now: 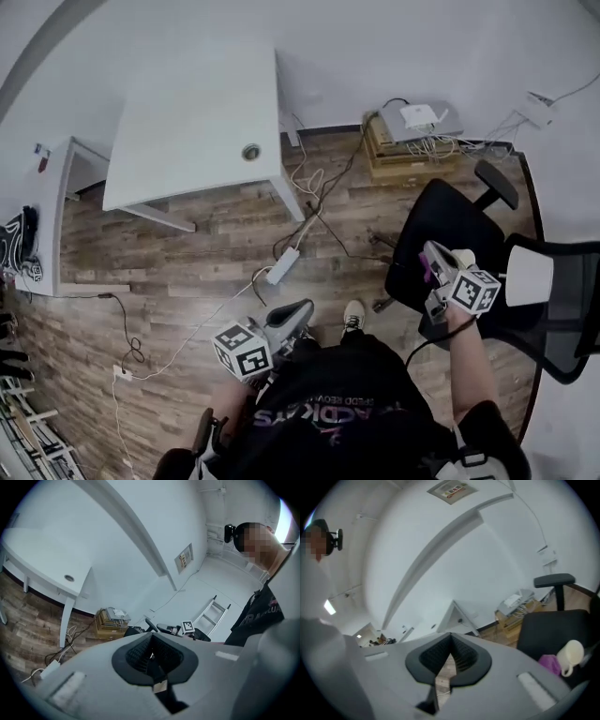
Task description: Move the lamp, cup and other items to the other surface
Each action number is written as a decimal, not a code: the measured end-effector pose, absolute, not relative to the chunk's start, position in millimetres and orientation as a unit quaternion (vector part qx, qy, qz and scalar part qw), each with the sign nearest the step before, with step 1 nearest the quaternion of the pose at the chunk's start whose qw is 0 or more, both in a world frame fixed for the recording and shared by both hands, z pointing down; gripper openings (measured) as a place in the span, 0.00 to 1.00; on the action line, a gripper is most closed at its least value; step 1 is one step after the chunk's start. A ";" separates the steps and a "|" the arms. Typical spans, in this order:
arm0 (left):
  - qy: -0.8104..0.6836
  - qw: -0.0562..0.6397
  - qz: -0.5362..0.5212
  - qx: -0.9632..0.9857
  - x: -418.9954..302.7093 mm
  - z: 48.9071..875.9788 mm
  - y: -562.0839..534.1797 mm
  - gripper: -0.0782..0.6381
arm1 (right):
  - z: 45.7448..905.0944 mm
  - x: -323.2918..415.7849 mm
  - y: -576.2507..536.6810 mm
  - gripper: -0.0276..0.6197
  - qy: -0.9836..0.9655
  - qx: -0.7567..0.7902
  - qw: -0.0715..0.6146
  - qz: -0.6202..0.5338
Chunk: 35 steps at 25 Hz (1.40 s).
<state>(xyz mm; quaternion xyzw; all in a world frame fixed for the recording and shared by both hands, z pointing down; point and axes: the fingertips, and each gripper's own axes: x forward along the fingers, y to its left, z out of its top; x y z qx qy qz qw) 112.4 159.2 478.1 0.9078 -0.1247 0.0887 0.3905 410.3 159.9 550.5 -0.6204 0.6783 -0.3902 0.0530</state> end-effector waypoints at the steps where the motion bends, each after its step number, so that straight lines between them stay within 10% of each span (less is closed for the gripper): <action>1: -0.130 0.384 0.078 0.911 105.0 472.2 154.3 0.11 | 529.0 383.7 145.9 0.05 0.706 -0.597 0.057 -0.378; 16: -0.177 0.293 -0.022 0.939 22.0 421.4 143.2 0.11 | 388.2 62.8 124.6 0.05 0.924 -0.278 0.003 -0.262; 35: -0.162 0.306 0.002 0.938 13.0 424.5 142.4 0.11 | 400.4 60.9 144.4 0.05 0.905 -0.306 0.013 -0.295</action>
